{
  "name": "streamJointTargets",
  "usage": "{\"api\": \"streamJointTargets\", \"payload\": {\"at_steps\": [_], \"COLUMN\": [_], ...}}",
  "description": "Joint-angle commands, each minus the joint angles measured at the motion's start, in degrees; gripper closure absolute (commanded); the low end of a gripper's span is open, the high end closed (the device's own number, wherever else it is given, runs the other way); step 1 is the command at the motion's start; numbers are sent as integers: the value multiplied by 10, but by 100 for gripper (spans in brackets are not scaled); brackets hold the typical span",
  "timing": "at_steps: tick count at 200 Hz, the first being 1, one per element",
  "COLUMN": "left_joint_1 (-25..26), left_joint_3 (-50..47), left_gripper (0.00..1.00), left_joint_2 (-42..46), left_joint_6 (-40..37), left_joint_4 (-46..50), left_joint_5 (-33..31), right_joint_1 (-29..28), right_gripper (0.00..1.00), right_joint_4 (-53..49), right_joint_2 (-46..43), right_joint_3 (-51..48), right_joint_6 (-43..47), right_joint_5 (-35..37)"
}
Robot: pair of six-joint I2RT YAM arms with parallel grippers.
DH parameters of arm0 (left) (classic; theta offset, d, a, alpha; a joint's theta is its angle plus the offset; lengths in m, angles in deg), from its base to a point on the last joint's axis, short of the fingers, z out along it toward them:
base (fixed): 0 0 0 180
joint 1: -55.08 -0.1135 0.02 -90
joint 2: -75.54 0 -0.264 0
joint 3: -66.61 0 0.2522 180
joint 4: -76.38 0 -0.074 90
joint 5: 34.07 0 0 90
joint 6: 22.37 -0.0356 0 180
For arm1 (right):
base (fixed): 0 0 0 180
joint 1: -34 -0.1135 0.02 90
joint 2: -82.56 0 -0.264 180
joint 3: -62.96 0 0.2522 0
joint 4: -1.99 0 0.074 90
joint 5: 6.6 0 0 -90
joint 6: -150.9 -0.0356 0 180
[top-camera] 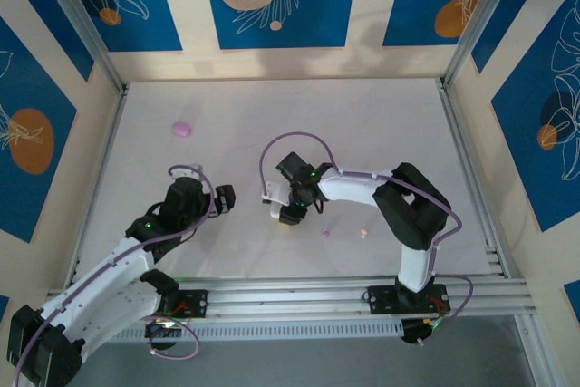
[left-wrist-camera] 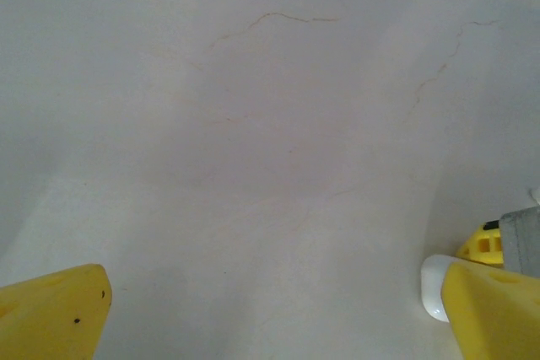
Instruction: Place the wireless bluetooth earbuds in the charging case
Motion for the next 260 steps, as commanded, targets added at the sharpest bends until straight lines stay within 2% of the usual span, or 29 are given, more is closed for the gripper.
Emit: {"api": "streamJointTargets", "payload": {"at_steps": [1,38,74,103,122,152,205,224,260], "left_joint_1": [-7,-7,-6,0,13,55,97,104,106], "left_joint_3": [-5,-11,-1,44,71,91,127,135,140], "left_gripper": [2,10,18,27,31,32,34,39,43], "left_joint_2": [16,38,26,-28,-63,-98,-133,-142,-154], "left_joint_6": [3,-15,-18,-8,-2,-15,-60,-67,-66], "left_joint_4": [-9,-93,-247,-312,-337,-366,-321,-310,-315], "left_joint_5": [30,129,289,407,455,471,468,459,447], "right_joint_1": [-5,-8,-21,-35,-36,-39,-39,-40,-40], "right_gripper": [56,57,56,56,56,56,56,56,55], "right_joint_4": [15,95,134,150,152,157,175,177,180], "right_joint_2": [-43,-211,-372,-446,-470,-484,-483,-485,-490], "right_joint_3": [-27,-95,-144,-161,-162,-161,-161,-161,-163], "right_joint_6": [-23,-51,1,59,74,79,78,77,81], "right_joint_5": [-15,-10,49,106,121,123,118,106,82]}}
